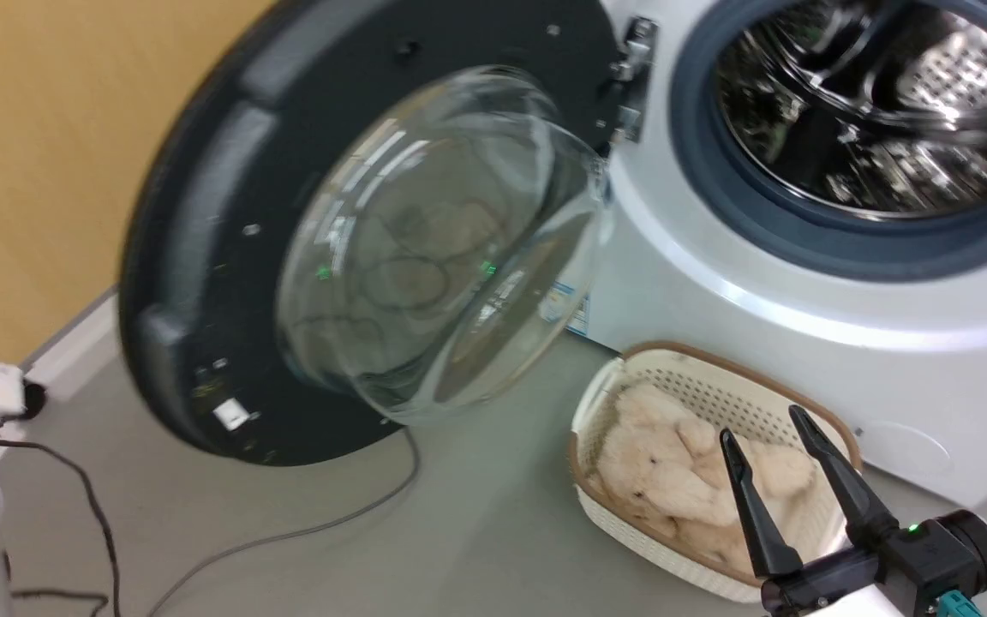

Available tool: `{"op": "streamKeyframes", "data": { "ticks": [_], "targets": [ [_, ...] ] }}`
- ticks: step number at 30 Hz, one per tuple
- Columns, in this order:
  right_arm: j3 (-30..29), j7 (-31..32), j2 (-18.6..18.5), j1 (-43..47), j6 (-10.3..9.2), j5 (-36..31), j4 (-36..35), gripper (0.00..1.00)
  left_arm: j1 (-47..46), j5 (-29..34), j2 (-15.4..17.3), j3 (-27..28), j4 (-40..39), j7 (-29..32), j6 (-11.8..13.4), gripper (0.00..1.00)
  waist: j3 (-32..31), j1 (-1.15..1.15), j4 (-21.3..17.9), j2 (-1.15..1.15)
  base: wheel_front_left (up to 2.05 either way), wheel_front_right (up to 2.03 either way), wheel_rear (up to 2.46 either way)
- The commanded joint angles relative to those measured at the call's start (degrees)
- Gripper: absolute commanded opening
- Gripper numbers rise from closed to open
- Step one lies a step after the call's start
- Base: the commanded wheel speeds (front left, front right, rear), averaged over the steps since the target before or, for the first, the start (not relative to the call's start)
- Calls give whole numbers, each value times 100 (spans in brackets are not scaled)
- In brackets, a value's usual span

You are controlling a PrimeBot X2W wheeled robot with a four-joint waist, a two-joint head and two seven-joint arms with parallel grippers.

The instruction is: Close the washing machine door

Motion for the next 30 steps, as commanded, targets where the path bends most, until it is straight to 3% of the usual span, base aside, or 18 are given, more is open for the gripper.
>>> {"op": "streamKeyframes", "data": {
  "ticks": [1,5,14,15,16,18,30],
  "targets": [
    [-2,-26,19,17,5,-10,-23,100,-247,-378,11,131,344,333,-40,0,98,0,-161,0,0,0,0],
    [1,-26,17,-20,5,-1,-48,100,-618,-956,142,379,1028,902,1,0,185,0,-309,0,0,0,0],
    [12,-26,-57,-75,5,9,-79,100,-1039,-2320,15,712,2009,2691,262,0,307,0,-461,0,0,0,0],
    [12,-26,-62,-79,5,11,-82,100,-1039,-2439,10,731,2028,2874,267,0,312,0,-467,0,0,0,0],
    [1,-26,-64,-72,5,8,-83,100,-1001,-2823,-39,780,1999,3476,287,0,308,0,-469,0,0,0,0],
    [3,-26,-58,-65,5,6,-75,100,-915,-2982,-33,768,1916,3828,297,0,295,0,-464,0,0,0,0],
    [4,-26,61,-27,5,63,84,100,-252,-3778,-281,704,948,5324,463,0,-79,0,-454,0,0,0,0]
  ]
}}
